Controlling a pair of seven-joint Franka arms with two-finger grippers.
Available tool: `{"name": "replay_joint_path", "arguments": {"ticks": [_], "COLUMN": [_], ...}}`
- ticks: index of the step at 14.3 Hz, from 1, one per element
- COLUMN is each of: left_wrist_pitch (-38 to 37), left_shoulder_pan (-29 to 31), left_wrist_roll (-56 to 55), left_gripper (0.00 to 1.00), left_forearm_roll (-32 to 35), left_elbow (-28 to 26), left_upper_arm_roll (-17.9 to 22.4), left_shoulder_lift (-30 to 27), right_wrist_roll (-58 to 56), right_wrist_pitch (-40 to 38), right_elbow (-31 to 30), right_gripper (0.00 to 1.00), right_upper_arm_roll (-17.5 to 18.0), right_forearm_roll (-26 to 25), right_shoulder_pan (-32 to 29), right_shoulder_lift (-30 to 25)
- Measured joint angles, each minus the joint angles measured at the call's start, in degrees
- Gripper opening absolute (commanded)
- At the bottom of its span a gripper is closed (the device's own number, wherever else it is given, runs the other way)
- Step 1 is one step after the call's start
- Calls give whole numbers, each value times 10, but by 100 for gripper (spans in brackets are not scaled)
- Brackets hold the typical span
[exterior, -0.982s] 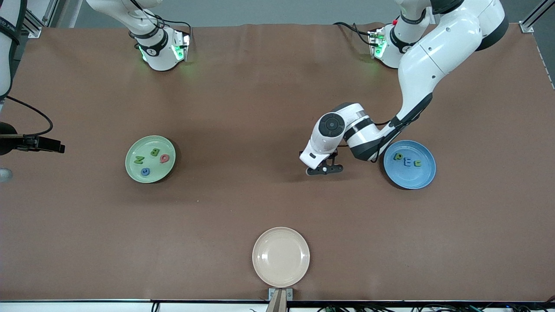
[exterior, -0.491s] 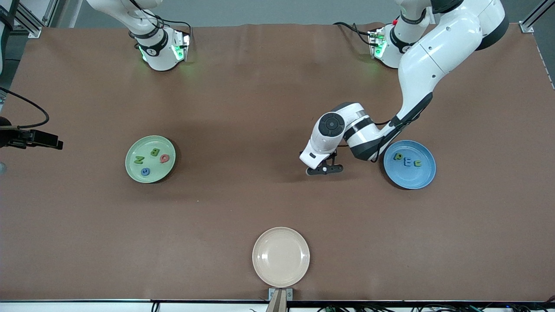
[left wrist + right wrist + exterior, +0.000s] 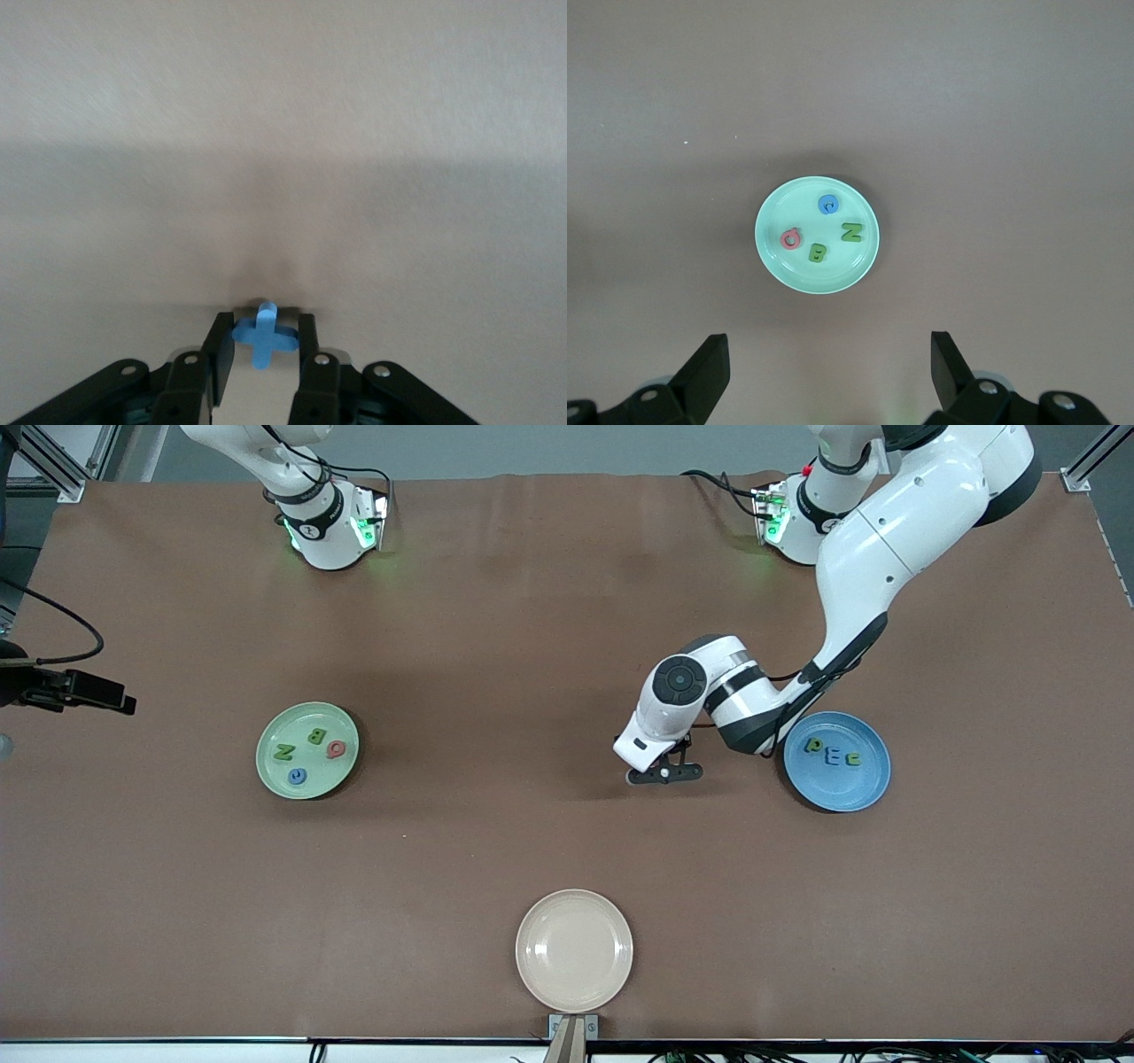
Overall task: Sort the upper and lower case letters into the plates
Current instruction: 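Carry the blue x over the blue plate with the left gripper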
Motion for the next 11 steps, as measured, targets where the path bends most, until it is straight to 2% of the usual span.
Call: {"name": "replay_joint_path", "arguments": {"ticks": [2,4,8,11], "left_wrist_pitch": [-27,-73,-154,-160], "left_shoulder_pan": [21,76,243,364], "left_wrist_roll": [21,53,145,220], "left_gripper": [20,20,19,19], "left_forearm_roll": [0,0,0,31], "left_elbow": [2,2,-26,-74], "left_upper_arm_roll": [-14,-63,-178,-227], "left_shoulder_lift": [-17,-29,-34,-35], "right_wrist_roll": [0,0,0,0], "right_wrist_pitch": [0,0,-6,-19], "right_elbow": [-10,-27,-63,-74], "right_gripper": [100,100,100,100], "right_upper_arm_roll": [1,1,4,6], "right_forearm_roll": [0,0,-9,-13], "right_shoulder_pan": [0,0,0,0], "right_shoulder_lift": [-13,-30,-83,-116]}}
